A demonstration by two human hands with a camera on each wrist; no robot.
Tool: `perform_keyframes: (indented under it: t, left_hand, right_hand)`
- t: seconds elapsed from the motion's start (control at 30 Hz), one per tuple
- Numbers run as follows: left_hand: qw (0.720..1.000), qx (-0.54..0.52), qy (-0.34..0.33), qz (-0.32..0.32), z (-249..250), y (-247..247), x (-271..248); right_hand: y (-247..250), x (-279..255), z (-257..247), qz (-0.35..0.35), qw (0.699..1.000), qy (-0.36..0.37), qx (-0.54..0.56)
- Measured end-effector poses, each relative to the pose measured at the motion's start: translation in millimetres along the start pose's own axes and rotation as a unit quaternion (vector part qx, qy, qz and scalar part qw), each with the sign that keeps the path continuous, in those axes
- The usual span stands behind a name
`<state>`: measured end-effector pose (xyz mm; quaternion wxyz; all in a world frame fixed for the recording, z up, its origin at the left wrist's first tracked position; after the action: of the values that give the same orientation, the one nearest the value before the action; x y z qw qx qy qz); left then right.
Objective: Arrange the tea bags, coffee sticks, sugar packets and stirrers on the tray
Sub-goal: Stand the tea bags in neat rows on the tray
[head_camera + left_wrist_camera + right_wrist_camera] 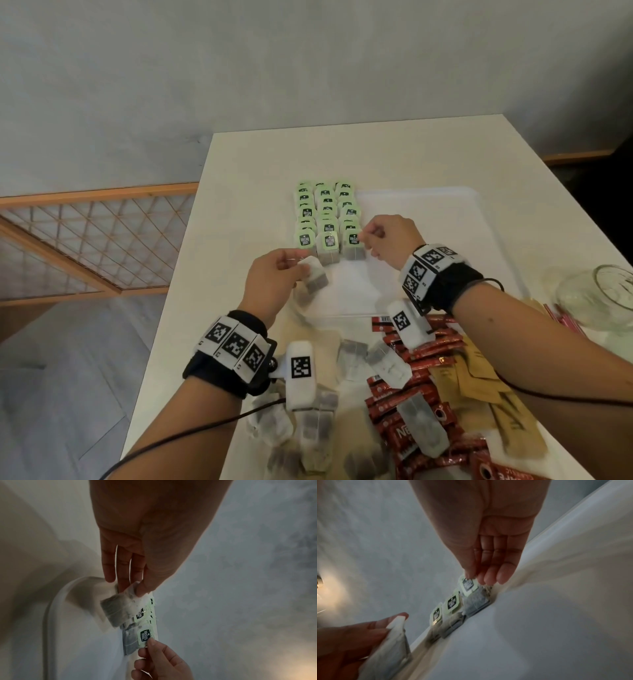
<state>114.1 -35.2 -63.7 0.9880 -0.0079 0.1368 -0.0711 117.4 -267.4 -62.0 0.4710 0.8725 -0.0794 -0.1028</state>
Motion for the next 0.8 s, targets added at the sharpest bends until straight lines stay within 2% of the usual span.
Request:
perform_keyframes:
  t: [0.27,0.4,0.53,0.57,0.7,0.8]
  left_hand:
    - [1.0,-0.007,-0.006,0.005,4.8,1.7,2.4]
    - [0.999,0.012,-0.049,-0.013,17.8,-5.3,-1.9]
    - [0.996,0.025,-0.084,-0.032,32.1,-17.7,-5.9]
    - [0.995,0.03,-0.094,-0.031,34.5,-19.9,-6.8]
    - [0.977,0.142,-0.151,0.046,40.7,-20.7,-12.3]
    - [0.981,0.148,-0.126,0.023,35.9,-29.5,-23.3]
  right_hand:
    - [1.1,0.4,-5.3,-0.007,1.0,-0.015,0.007]
    - [13.5,-12.1,-18.7,0.008,0.999,0.031,0.017]
    - [10.6,-28.9,-37.9,-0.105,0.988,0.089,0.073]
    - [10.2,-31.9,-40.8,-0.115,0.985,0.102,0.074]
    - [12.5,-37.7,-43.6,-0.062,0.992,0.1,0.046]
    - [11.9,-45.0,-48.0,-0.02,0.994,0.11,0.02]
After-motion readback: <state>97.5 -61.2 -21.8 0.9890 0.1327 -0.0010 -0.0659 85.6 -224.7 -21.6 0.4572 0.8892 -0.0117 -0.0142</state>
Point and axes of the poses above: each hand's wrist, its own x-axis towards the middle knuckle, its own y-axis out of the back of the hand, z = x × y, the point moved 4 cm from there along x, towards the middle knuckle, and after that the axes turned 15 degrees about -x, right-handed, at the moved point
